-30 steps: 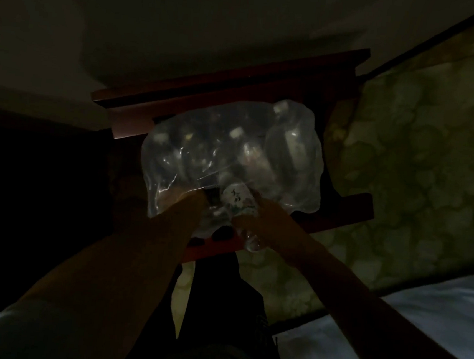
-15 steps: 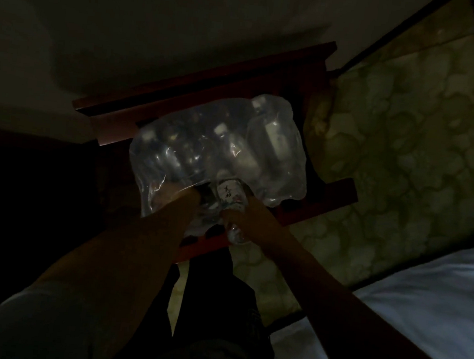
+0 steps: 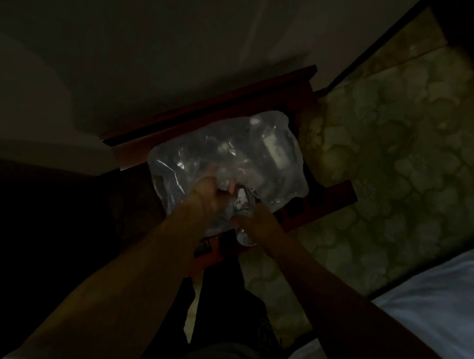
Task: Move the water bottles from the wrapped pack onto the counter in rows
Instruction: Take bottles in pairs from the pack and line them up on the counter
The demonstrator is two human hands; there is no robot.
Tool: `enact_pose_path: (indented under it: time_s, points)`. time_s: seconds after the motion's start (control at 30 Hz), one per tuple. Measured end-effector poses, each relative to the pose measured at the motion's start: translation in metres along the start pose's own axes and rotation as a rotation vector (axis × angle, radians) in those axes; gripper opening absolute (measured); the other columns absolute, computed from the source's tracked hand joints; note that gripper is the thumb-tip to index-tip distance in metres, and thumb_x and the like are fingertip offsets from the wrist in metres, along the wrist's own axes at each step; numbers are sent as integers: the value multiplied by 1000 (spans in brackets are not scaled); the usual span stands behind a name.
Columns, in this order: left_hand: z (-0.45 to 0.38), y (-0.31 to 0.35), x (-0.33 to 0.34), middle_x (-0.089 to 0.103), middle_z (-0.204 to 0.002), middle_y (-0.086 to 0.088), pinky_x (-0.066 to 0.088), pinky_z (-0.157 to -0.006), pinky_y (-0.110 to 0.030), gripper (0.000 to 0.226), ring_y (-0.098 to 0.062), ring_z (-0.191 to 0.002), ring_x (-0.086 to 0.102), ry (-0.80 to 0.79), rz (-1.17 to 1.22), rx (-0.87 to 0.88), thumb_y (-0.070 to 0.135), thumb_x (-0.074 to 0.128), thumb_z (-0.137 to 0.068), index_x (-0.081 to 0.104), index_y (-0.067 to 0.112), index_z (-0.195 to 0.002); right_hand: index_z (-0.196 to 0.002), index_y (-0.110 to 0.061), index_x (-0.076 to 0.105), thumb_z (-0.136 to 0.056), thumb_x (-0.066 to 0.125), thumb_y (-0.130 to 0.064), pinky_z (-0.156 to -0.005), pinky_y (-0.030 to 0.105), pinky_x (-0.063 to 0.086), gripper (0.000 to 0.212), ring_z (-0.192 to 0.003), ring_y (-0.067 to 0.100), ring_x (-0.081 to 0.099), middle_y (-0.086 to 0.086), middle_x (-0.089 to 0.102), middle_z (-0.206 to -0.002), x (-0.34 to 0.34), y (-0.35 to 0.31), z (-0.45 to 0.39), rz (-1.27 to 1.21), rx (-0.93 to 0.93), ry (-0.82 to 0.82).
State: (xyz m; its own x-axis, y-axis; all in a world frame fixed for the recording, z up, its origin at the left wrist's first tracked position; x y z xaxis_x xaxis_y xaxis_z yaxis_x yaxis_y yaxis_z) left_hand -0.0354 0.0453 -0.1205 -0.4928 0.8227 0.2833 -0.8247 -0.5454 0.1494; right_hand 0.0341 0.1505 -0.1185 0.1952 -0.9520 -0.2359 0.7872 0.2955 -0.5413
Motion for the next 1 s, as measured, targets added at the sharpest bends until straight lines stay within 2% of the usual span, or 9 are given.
enact_pose_path:
  time_s: [0.07, 0.13, 0.2, 0.27, 0.4, 0.5, 0.6, 0.9, 1.0]
  points:
    - [9, -7, 4, 59, -88, -13, 53, -64, -24, 31, -19, -76, 55, -89, 80, -45, 23, 39, -104, 59, 2, -95, -151, -16, 29, -90, 62, -6, -85, 26, 46, 70, -100, 14, 56, -1, 55, -118, 1, -7, 5, -67, -37, 23]
    - [17, -13, 3, 60, -100, -14, 53, -76, -28, 39, -22, -88, 59, -135, 6, -66, 34, 40, -102, 56, 0, -113, -147, -14, 37, -86, 66, -2, -71, 19, 48, 69, -82, 13, 59, 12, 64, -109, 0, -13, 11, -125, 4, 70]
    - [24, -21, -3, 60, -127, -21, 47, -101, -41, 51, -32, -116, 59, -146, -80, -99, 36, 42, -101, 51, -3, -133, -125, -3, 61, -80, 72, 3, -68, 23, 53, 46, -90, 20, 66, 24, 68, -109, -2, -8, 8, -180, -17, -12]
    - [33, -24, -13, 55, -140, -21, 44, -104, -51, 51, -37, -128, 53, -97, -179, -100, 34, 47, -100, 50, 3, -140, -123, -2, 60, -86, 69, -9, -83, 25, 50, 39, -104, 19, 59, 21, 62, -124, -5, -4, 16, -220, 166, 56]
    - [52, -20, -31, 59, -134, -17, 55, -80, -45, 56, -33, -118, 59, -32, -327, -39, 40, 62, -91, 51, 12, -139, -127, 0, 57, -87, 66, -16, -93, 38, 49, 44, -111, 28, 58, 16, 60, -126, -13, -6, 30, -118, 234, 107]
    - [68, -17, -38, 57, -136, -20, 55, -89, -51, 58, -38, -122, 58, -73, -353, -43, 34, 70, -87, 51, 14, -138, -125, -4, 57, -80, 68, -18, -82, 35, 51, 49, -107, 29, 59, 14, 62, -121, -13, -22, 51, -153, 233, 164]
    - [87, -18, -35, 58, -134, -22, 61, -67, -41, 53, -35, -112, 63, -150, -366, -34, 30, 66, -90, 53, 6, -136, -121, -6, 59, -81, 67, -19, -72, 30, 50, 43, -94, 24, 59, 10, 63, -111, -12, -29, 68, -196, 221, 166]
    - [134, -47, -67, 59, -89, -18, 38, -57, -31, 42, -25, -64, 54, -261, -543, 32, 35, 59, -94, 59, 0, -118, -104, 1, 66, -77, 69, -16, -96, 41, 50, 32, -105, 27, 63, 12, 66, -114, -7, -47, 129, -219, 138, 177]
    - [155, -58, -73, 62, -79, -15, 43, -50, -26, 41, -21, -58, 56, -357, -477, 39, 38, 54, -96, 63, 0, -108, -112, 0, 63, -78, 69, -15, -78, 34, 60, 37, -96, 27, 68, 16, 69, -109, -6, -48, 146, -292, 126, 182]
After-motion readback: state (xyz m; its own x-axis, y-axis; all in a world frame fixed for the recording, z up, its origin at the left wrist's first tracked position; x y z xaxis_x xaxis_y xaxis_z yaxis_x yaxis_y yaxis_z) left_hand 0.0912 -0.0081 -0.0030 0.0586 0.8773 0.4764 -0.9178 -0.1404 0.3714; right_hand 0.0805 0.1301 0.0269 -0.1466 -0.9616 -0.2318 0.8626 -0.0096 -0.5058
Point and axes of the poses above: each hand's wrist, its own z-axis away from the middle knuckle, its own x-axis out of the palm, y = z × x, the point moved 3 cm from there along -z, towards the middle knuckle
